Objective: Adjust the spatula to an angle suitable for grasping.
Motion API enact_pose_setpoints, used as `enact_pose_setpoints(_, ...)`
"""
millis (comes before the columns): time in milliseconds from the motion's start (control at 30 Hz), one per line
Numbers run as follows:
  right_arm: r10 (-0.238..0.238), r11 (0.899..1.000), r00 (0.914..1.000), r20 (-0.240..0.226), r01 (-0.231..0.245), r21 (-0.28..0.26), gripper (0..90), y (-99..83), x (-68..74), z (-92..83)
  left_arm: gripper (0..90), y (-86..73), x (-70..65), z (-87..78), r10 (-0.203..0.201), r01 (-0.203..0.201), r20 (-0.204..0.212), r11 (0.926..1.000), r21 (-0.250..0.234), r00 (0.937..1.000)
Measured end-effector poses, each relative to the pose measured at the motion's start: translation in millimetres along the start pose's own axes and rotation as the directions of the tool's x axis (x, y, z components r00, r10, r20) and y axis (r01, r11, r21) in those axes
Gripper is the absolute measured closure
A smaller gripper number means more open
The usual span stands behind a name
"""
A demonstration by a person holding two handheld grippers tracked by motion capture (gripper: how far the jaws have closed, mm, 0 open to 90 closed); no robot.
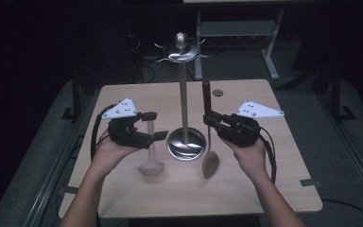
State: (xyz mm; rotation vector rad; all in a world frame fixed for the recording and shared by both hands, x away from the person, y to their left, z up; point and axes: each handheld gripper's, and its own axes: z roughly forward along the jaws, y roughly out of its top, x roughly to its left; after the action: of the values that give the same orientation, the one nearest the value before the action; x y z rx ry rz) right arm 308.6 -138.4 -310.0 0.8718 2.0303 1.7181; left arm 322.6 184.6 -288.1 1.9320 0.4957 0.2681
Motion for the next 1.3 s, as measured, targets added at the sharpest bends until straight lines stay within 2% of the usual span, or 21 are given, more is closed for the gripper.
enact_pose_setpoints(133,-0.001,1.000,0.9999,-0.016,0.001,-0.002,74.1,-0.7,4.8,2.5,27.6,16.8,-4.7,6.1,0.024,-0.024,0.025,0.9994,-0.024,0.9994)
enact_pose_setpoints(300,-0.018,1.000,0.9993,-0.032,0.018,-0.003,74.1,-1.2,11.6,6.5,34.1,35.2,-11.3,13.3,0.035,-0.032,0.059,0.9984,-0.047,0.9976)
enact_pose_setpoints(500,-0.012,1.000,0.9987,-0.049,0.011,-0.014,74.1,-0.4,17.2,8.2,44.4,46.5,-20.6,24.4,0.038,-0.031,0.099,0.9969,-0.072,0.9944)
enact_pose_setpoints(733,-0.021,1.000,0.9984,-0.053,0.020,-0.008,74.1,-1.0,22.8,11.1,53.4,53.1,-24.1,37.3,0.025,-0.017,0.127,0.9976,-0.068,0.9916)
enact_pose_setpoints(867,-0.025,1.000,0.9981,-0.056,0.024,-0.009,74.0,-1.3,25.1,12.5,55.9,53.2,-22.7,41.0,0.016,-0.008,0.128,0.9976,-0.068,0.9916)
enact_pose_setpoints(1300,-0.030,0.999,0.9973,-0.067,0.028,-0.019,74.1,-0.2,30.7,13.4,64.0,53.5,-21.2,44.0,0.000,0.012,0.141,0.9966,-0.082,0.9900)
